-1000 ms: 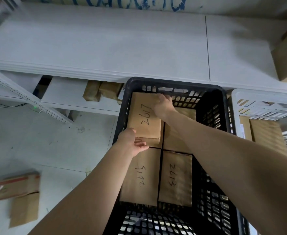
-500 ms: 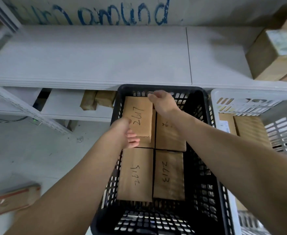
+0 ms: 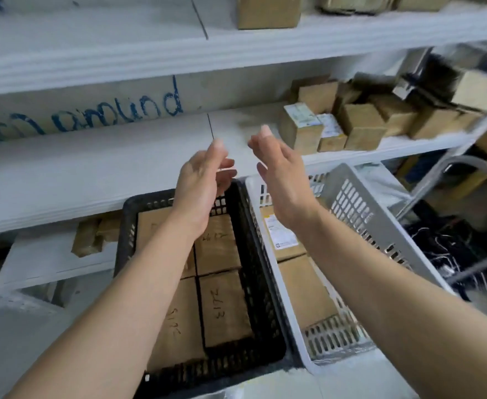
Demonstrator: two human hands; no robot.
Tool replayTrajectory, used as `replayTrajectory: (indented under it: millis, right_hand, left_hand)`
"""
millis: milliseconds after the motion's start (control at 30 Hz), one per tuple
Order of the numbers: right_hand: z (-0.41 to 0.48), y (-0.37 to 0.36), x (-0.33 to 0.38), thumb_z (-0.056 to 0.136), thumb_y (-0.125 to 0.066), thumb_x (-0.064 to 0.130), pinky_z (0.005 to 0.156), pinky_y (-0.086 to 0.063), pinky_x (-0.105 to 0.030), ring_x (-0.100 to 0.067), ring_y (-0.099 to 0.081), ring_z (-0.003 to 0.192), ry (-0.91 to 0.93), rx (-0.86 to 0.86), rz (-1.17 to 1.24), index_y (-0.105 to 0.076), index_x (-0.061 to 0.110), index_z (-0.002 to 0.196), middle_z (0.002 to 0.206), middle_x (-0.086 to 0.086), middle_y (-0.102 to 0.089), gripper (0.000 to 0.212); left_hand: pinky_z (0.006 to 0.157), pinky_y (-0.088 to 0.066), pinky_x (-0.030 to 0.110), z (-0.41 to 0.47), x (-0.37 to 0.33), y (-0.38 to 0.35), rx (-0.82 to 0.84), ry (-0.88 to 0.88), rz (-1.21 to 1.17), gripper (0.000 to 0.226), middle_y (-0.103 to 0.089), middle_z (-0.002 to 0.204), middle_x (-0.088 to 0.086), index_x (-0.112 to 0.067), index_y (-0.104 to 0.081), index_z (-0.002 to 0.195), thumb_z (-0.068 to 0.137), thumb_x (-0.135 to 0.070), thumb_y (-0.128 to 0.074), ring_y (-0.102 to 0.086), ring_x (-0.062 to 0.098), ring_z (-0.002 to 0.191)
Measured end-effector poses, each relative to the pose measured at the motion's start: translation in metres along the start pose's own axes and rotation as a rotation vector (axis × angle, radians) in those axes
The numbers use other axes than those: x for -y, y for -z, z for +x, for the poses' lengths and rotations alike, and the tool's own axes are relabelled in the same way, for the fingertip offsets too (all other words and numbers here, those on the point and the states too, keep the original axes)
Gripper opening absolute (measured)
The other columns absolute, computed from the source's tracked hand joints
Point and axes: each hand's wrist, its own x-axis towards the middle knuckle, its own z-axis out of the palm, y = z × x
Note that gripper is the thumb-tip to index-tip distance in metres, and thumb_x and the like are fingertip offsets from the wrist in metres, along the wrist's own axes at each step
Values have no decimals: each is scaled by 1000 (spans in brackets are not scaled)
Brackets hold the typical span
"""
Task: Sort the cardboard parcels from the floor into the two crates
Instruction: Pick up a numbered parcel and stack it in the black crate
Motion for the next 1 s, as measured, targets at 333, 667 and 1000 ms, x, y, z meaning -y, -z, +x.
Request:
replayTrajectory:
  millis: [333,667,1000]
  right_hand:
    - [-102,144,65,94,-49,49,102,-42,-32,-6,-60,110,187,-594,-10,-67,23,102,108,7,-69,32]
    - [-263,183,86,96,-46,47,97,-44,-39,-25,-56,111,219,-1299,-142,-66,25,89,118,-17,-63,30]
    - [-408,187,86,90,-45,56,104,-40,-31,-4,-57,115,227,-1665,-195,-65,18,112,118,6,-65,48]
  left_hand:
    - [89,-49,36,-53,-39,-154,692,-236,-36,42,-67,96,4,-17,-64,95,101,-46,-33,-67,19,93]
    - [96,-49,38,-176,-45,-231,1310,-237,-137,46,-70,101,7,-16,-64,99,101,-45,-29,-68,19,98]
    - [100,-47,41,-301,-31,-255,1665,-119,-207,48,-68,99,7,-15,-65,96,95,-51,-33,-67,22,99]
